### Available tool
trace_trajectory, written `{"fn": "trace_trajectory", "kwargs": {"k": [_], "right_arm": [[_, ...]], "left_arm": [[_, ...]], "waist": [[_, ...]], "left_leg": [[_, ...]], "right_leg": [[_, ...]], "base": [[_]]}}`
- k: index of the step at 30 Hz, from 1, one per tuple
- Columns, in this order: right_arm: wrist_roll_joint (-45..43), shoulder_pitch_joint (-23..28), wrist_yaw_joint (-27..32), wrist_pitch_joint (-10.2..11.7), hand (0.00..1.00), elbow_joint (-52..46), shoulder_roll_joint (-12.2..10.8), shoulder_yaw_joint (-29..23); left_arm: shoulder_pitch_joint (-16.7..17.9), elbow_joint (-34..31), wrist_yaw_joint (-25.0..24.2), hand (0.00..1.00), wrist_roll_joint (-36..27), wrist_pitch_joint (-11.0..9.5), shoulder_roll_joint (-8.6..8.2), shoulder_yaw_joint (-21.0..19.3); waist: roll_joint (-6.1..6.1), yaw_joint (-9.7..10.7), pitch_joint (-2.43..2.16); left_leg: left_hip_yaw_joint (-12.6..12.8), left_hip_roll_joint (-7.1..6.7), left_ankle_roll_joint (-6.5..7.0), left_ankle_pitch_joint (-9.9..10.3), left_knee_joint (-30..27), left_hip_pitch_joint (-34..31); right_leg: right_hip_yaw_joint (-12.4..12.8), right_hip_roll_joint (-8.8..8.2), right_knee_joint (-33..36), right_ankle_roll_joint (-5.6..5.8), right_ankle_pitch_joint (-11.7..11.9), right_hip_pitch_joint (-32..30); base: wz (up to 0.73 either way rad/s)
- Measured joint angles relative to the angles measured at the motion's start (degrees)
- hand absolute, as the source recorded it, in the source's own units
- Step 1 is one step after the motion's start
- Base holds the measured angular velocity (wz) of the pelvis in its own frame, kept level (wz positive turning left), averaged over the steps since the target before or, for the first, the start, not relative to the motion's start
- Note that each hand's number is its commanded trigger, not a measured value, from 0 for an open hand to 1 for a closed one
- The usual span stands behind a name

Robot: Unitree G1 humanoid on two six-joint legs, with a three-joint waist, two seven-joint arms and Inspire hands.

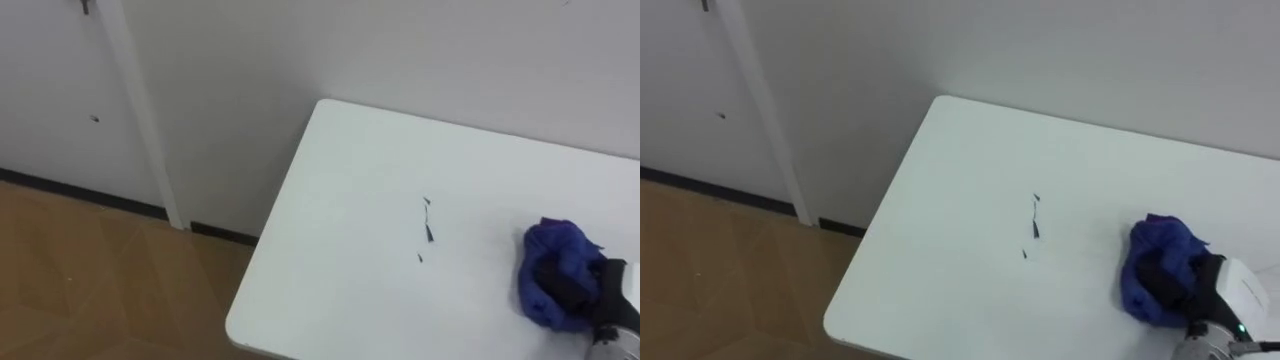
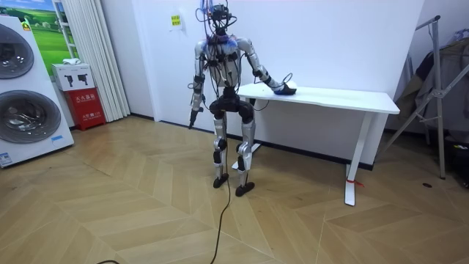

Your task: Wipe table

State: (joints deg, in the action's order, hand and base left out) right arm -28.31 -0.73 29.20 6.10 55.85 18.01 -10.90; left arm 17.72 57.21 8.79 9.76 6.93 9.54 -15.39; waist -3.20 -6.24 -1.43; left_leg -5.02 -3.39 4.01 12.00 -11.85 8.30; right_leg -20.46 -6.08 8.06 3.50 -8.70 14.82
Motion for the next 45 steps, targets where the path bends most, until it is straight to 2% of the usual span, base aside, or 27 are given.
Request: {"fn": "trace_trajectory", "kwargs": {"k": [3,5,7,9,10,11,13,17,19,20,22,25,27,28,31,33,35,36,37,38,39,40,41,42,43,44,45], "right_arm": [[0.8,-2.3,-0.2,-3.3,1.00,-0.5,-0.4,1.2],[0.7,-5.9,-0.8,-7.0,1.00,-0.7,-1.2,2.7],[-0.2,-10.4,-4.0,-12.2,1.00,-2.7,-2.4,7.8],[-3.5,-13.8,-7.9,-14.4,1.00,-6.2,-2.4,14.6],[-6.0,-16.2,-10.3,-14.9,1.00,-8.9,-2.9,19.0],[-7.1,-17.6,-11.4,-14.8,1.00,-9.8,-3.2,21.3],[-9.4,-21.6,-14.9,-12.5,1.00,-11.6,-3.6,25.4],[-10.3,-22.1,-15.6,-10.8,1.00,-8.9,-3.6,25.2],[-7.5,-17.5,-13.4,-6.7,1.00,-7.5,-3.3,21.5],[-6.8,-16.5,-12.8,-5.5,1.00,-7.0,-3.3,20.3],[-4.2,-11.5,-10.0,-1.2,1.00,-5.1,-3.1,13.6],[-2.4,-6.4,-7.3,2.4,1.00,-3.1,-2.8,5.5],[-1.3,-3.6,-5.6,2.6,1.00,-0.7,-1.3,1.2],[-0.5,-1.8,-4.7,2.6,1.00,0.7,0.2,-1.7],[0.5,3.3,-2.9,2.6,1.00,2.2,2.5,-4.6],[2.1,4.1,-2.3,1.7,1.00,2.0,2.7,-4.6],[3.5,2.3,-1.8,-1.5,1.00,1.4,1.8,-3.6],[3.3,-0.5,-1.5,-4.8,1.00,0.9,0.7,-2.6],[3.0,-3.2,-1.4,-8.4,1.00,0.2,-0.2,-0.3],[2.9,-4.5,-1.4,-10.1,1.00,-0.5,-0.8,1.4],[0.6,-7.9,-1.6,-12.8,1.00,-1.3,-2.6,5.7],[-2.4,-11.7,-2.5,-14.1,1.00,-2.2,-5.3,11.1],[-3.6,-14.0,-3.2,-14.4,1.00,-2.6,-6.7,14.0],[-5.4,-19.9,-5.2,-14.3,1.00,-2.7,-9.4,19.0],[-8.3,-25.2,-7.1,-13.0,1.00,-2.8,-11.5,22.9],[-8.9,-27.3,-7.8,-11.4,1.00,-3.1,-11.7,24.1],[-9.4,-30.7,-8.6,-9.0,1.00,-2.8,-11.7,25.7]], "left_arm": [[-0.2,0.0,1.0,0.00,-0.1,0.2,-0.31,1.5],[-0.2,0.2,1.2,0.00,0.0,0.3,-0.57,3.5],[-1.4,0.9,0.8,0.00,-0.1,0.5,-1.36,4.0],[-1.6,0.7,0.5,0.00,-0.1,0.6,-1.34,5.6],[-2.2,0.6,0.4,0.00,-0.1,0.7,-1.33,6.6],[-2.5,0.6,0.3,0.00,-0.1,0.7,-1.33,6.8],[-3.5,0.6,-0.5,0.00,-0.2,0.6,-1.22,7.5],[-0.7,0.2,-0.8,0.00,-2.2,1.2,-0.81,7.3],[2.4,0.3,-0.8,0.00,-2.5,1.4,-0.69,5.3],[3.0,0.3,-0.7,0.00,-2.5,1.4,-0.69,4.6],[3.5,0.4,-0.6,0.00,-2.0,1.3,-0.58,1.6],[4.0,0.5,-0.5,0.00,0.3,0.4,-0.01,-1.9],[4.1,0.0,-0.2,0.00,2.4,0.1,0.30,-4.4],[4.1,-0.3,-0.2,0.00,2.7,-0.1,0.30,-5.3],[4.0,-0.3,-0.2,0.00,3.7,-0.6,0.25,-5.6],[3.4,-0.3,-0.1,0.00,3.6,-0.6,0.28,-3.7],[2.4,-0.3,0.6,0.00,3.3,-0.5,0.17,0.0],[0.8,0.0,0.9,0.00,3.3,-0.6,0.12,2.0],[-1.5,1.0,1.4,0.00,3.3,-0.9,0.23,3.6],[-2.5,2.1,1.8,0.00,3.3,-1.3,0.31,4.4],[-5.4,4.8,2.0,0.00,3.3,-2.5,0.48,5.1],[-8.1,7.1,2.1,0.00,3.3,-2.9,0.65,5.2],[-9.3,8.1,2.1,0.00,3.3,-3.4,0.88,5.7],[-11.6,9.8,2.1,0.00,3.2,-4.6,1.41,6.4],[-13.6,10.1,1.8,0.00,3.1,-4.9,1.93,7.5],[-14.5,9.7,1.7,0.00,3.1,-5.3,2.15,8.1],[-15.4,9.2,1.7,0.00,2.0,-6.2,3.00,10.2]], "waist": [[0.17,-1.2,0.06],[0.45,-2.1,0.34],[0.44,-4.7,0.42],[0.24,-5.8,1.00],[0.13,-7.1,1.66],[0.07,-7.5,2.05],[-0.57,-10.0,2.84],[-1.09,-11.2,2.50],[-1.03,-10.4,2.45],[-1.37,-9.7,2.18],[-1.34,-6.6,2.14],[-1.32,-4.3,1.22],[-1.53,-2.6,0.41],[-1.39,-1.5,0.37],[-0.82,-0.9,0.02],[-0.35,-0.1,-0.12],[0.50,-1.2,0.01],[0.88,-2.5,0.14],[1.21,-4.6,0.32],[1.31,-6.2,0.36],[1.53,-9.7,0.52],[1.47,-12.5,0.61],[1.39,-13.8,0.68],[1.24,-16.0,1.21],[0.64,-17.4,1.92],[0.37,-18.1,2.36],[0.08,-19.6,2.71]], "left_leg": [[0.6,0.11,-0.01,0.0,0.1,0.1],[2.1,0.57,-0.17,-0.1,0.2,-0.1],[3.6,0.96,-0.47,-0.3,0.5,-1.0],[3.7,1.30,-0.87,-0.6,0.5,-2.1],[4.0,1.74,-1.25,-0.8,0.5,-2.9],[4.0,1.72,-1.47,-0.9,0.5,-3.2],[3.0,1.82,-1.84,-1.3,0.5,-4.6],[0.4,1.62,-1.79,-1.6,0.5,-4.4],[-0.1,1.63,-1.77,-1.6,0.9,-3.5],[-0.1,1.58,-1.75,-1.6,0.9,-3.3],[1.5,0.91,-1.48,-1.8,1.0,-2.5],[3.7,0.38,-1.34,-1.8,1.1,-1.6],[4.6,0.26,-0.81,-1.4,1.1,-1.3],[5.5,0.37,0.27,-0.8,1.2,-0.8],[6.5,0.56,0.86,1.0,-0.4,-0.4],[6.9,0.93,1.06,2.3,-3.0,-0.6],[9.2,1.90,1.22,3.2,-4.8,-0.8],[11.2,2.79,1.26,3.8,-6.4,-1.8],[13.4,4.13,1.24,4.1,-7.9,-3.1],[15.1,4.86,1.10,4.2,-8.3,-3.7],[17.8,6.31,0.43,4.6,-9.4,-4.5],[19.4,7.87,-0.50,5.0,-10.8,-5.9],[20.2,8.67,-0.95,5.2,-11.4,-6.9],[20.4,10.21,-2.05,5.4,-13.2,-9.4],[18.9,11.15,-2.62,5.4,-14.7,-12.8],[17.6,11.29,-3.03,5.0,-15.4,-14.5],[14.8,12.18,-4.01,4.2,-16.1,-17.9]], "right_leg": [[1.1,0.03,0.2,0.17,0.1,-0.9],[1.8,0.18,0.8,0.17,0.1,-1.6],[3.9,0.63,0.8,-0.04,0.2,-3.7],[4.6,1.19,1.1,-0.68,0.6,-5.3],[4.6,1.47,1.5,-0.93,0.7,-6.5],[4.6,1.62,1.6,-1.00,0.8,-6.9],[4.1,1.97,1.4,-1.63,0.6,-8.0],[2.2,1.98,0.5,-1.63,0.6,-6.8],[1.4,1.80,0.4,-1.55,0.5,-5.5],[1.2,1.59,0.2,-1.39,0.4,-5.0],[1.0,0.76,-0.2,-0.73,0.0,-2.9],[0.7,-0.08,-0.2,-0.31,-0.2,-1.7],[1.1,-0.35,0.0,-0.10,-0.3,-1.4],[1.5,-0.32,0.5,0.23,-0.6,-1.0],[1.0,-0.69,2.4,1.03,-1.1,-0.8],[-0.5,-1.13,5.3,1.65,-1.7,-1.3],[-1.1,-2.07,9.2,1.44,-2.2,-3.2],[-1.6,-2.75,12.7,1.05,-2.7,-5.5],[-1.4,-3.13,16.4,0.85,-2.9,-8.3],[-1.6,-3.78,19.1,0.42,-3.1,-10.2],[-1.8,-5.62,23.9,0.09,-4.6,-12.7],[-1.4,-7.94,27.0,0.23,-6.4,-14.1],[-1.4,-9.30,27.8,0.41,-6.8,-14.7],[-1.3,-11.77,27.1,0.75,-7.0,-15.2],[-0.9,-13.80,24.9,1.11,-6.9,-15.6],[-0.7,-14.53,23.4,1.40,-6.7,-15.7],[-0.9,-15.25,19.6,1.92,-5.6,-15.5]], "base": [[-0.18],[-0.48],[-0.60],[-0.34],[-0.17],[-0.04],[0.23],[0.52],[0.36],[0.56],[0.66],[0.14],[-0.02],[-0.04],[-0.30],[-0.24],[-0.53],[-0.82],[-0.96],[-1.25],[-1.37],[-1.30],[-0.96],[-0.47],[-0.19],[0.40],[0.87]]}}
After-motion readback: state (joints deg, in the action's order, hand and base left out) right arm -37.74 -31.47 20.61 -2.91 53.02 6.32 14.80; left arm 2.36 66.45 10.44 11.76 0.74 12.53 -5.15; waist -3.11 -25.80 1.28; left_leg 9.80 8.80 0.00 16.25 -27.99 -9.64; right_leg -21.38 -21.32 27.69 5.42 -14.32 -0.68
